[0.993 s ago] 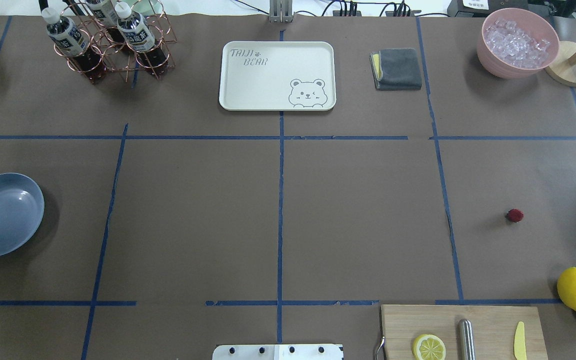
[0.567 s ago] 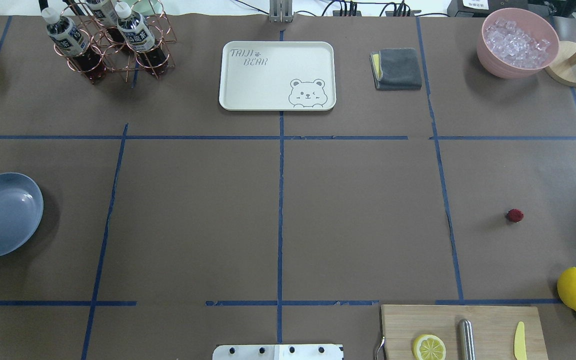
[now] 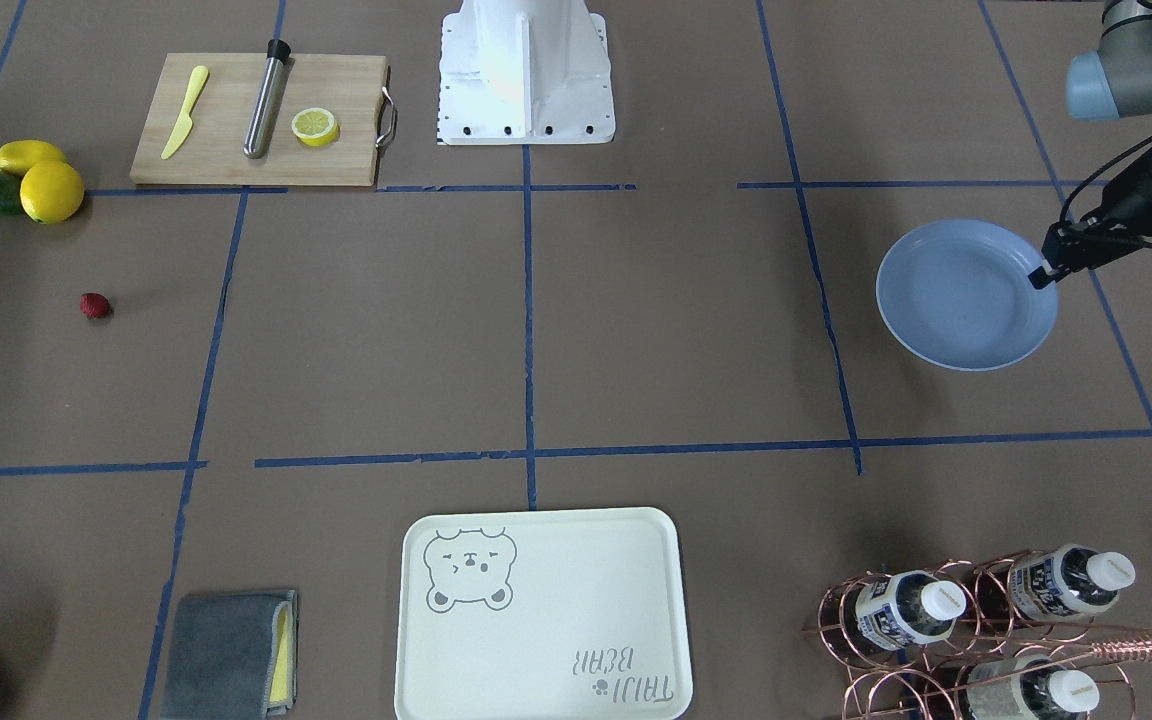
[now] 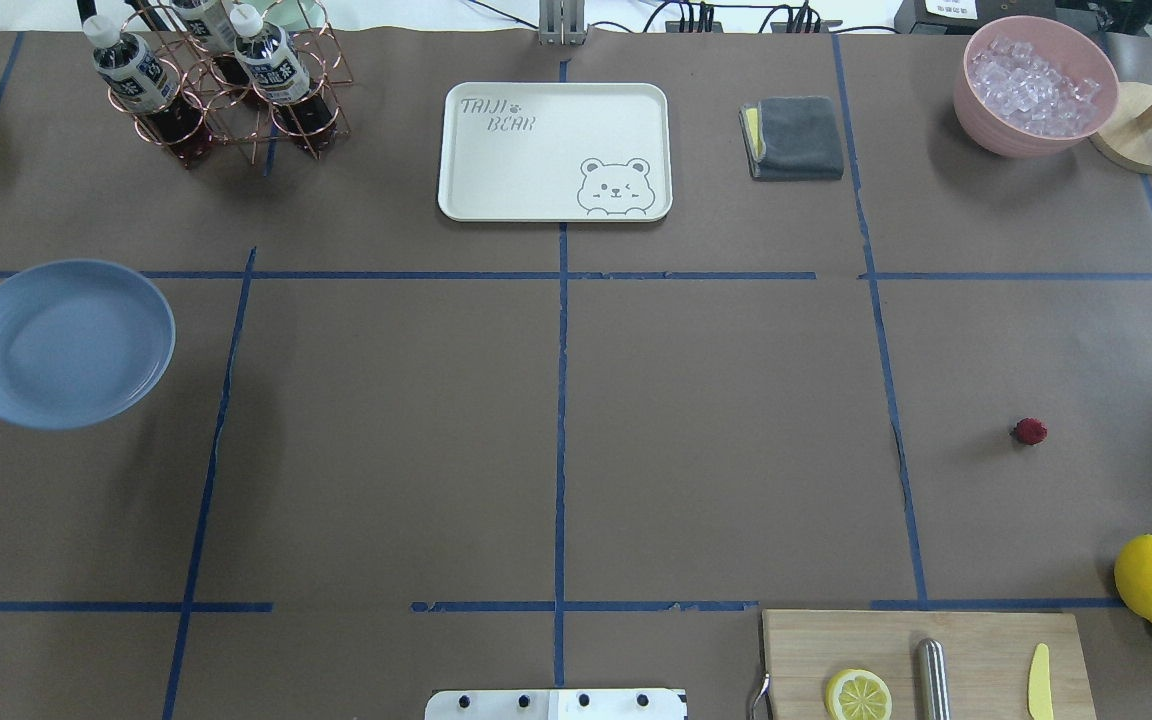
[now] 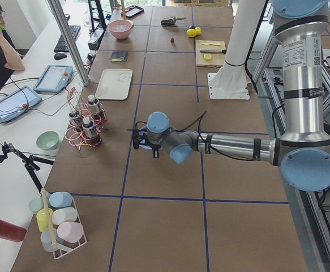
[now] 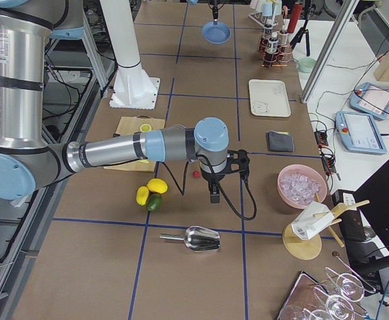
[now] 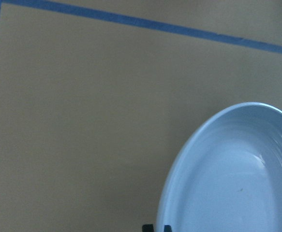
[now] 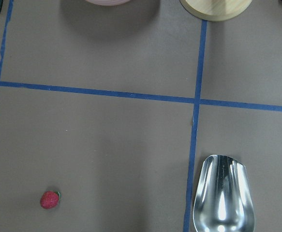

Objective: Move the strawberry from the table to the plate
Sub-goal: 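Grasp the light blue plate rim with the left gripper, slide it to center, then release the plate and lift the left gripper while the right gripper descends, then close the right gripper on the red strawberry and lift it, then carry the strawberry with the right gripper over the blue plate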

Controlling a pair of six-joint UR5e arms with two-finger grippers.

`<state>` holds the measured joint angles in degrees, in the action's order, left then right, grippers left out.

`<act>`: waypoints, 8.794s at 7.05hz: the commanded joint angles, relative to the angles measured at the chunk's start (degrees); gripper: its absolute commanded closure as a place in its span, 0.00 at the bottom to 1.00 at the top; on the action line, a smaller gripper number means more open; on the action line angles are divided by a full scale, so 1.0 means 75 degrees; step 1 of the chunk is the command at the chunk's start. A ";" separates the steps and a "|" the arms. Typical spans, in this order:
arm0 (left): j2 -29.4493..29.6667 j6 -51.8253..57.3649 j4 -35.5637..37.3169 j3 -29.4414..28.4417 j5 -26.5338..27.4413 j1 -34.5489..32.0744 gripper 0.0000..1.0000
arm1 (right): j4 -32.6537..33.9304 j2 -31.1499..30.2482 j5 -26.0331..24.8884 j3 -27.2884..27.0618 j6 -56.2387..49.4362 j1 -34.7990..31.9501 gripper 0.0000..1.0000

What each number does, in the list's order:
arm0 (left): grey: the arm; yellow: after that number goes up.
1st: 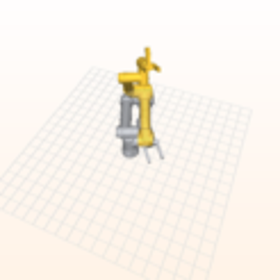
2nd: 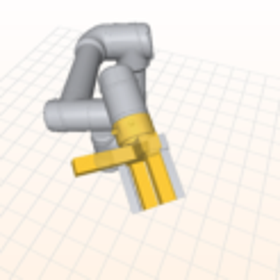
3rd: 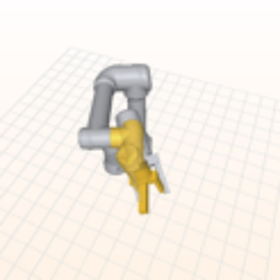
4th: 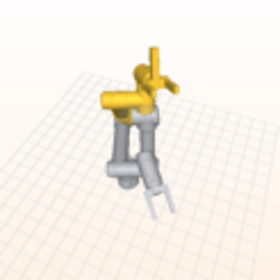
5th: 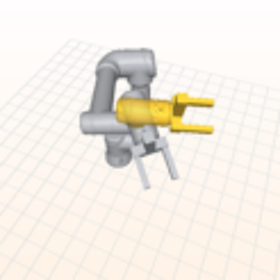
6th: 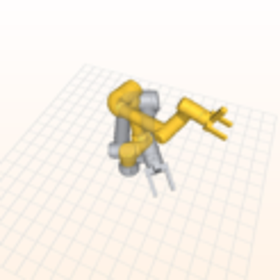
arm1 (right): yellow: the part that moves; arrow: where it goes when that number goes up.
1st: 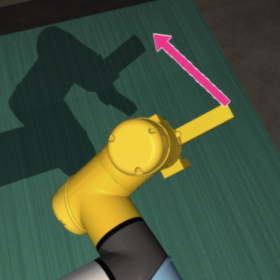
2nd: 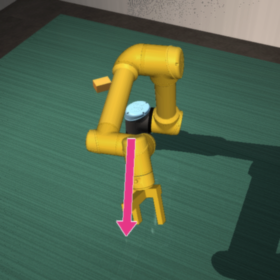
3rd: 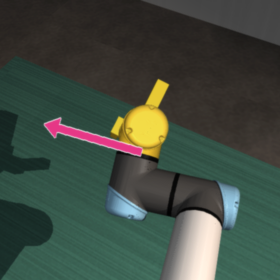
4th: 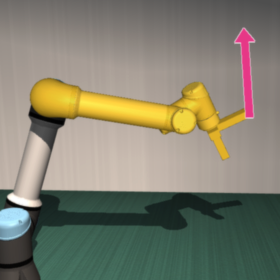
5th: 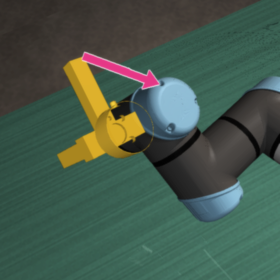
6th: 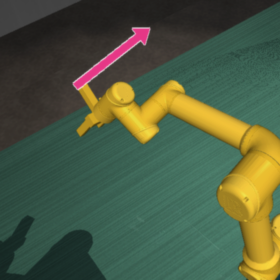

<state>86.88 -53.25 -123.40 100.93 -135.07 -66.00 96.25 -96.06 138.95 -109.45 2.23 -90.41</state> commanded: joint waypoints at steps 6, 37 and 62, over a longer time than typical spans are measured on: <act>0.3906 -0.6395 0.1523 0.0173 0.2444 0.3734 1.00 | -0.0013 0.0971 -0.0070 -0.0418 0.2663 0.1459 0.00; 0.3533 -0.3774 0.3164 0.1250 0.2809 0.2531 0.00 | -0.4396 -0.0129 -0.2590 0.1035 0.6008 0.5786 0.23; 0.1858 0.2765 0.3925 0.0781 0.2481 -0.0364 0.00 | -0.1477 0.7734 -0.4113 0.4468 0.8831 0.8352 0.97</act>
<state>100.82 -32.55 -93.92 106.93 -116.46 -68.73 86.47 -38.10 108.10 -76.69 68.01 -27.85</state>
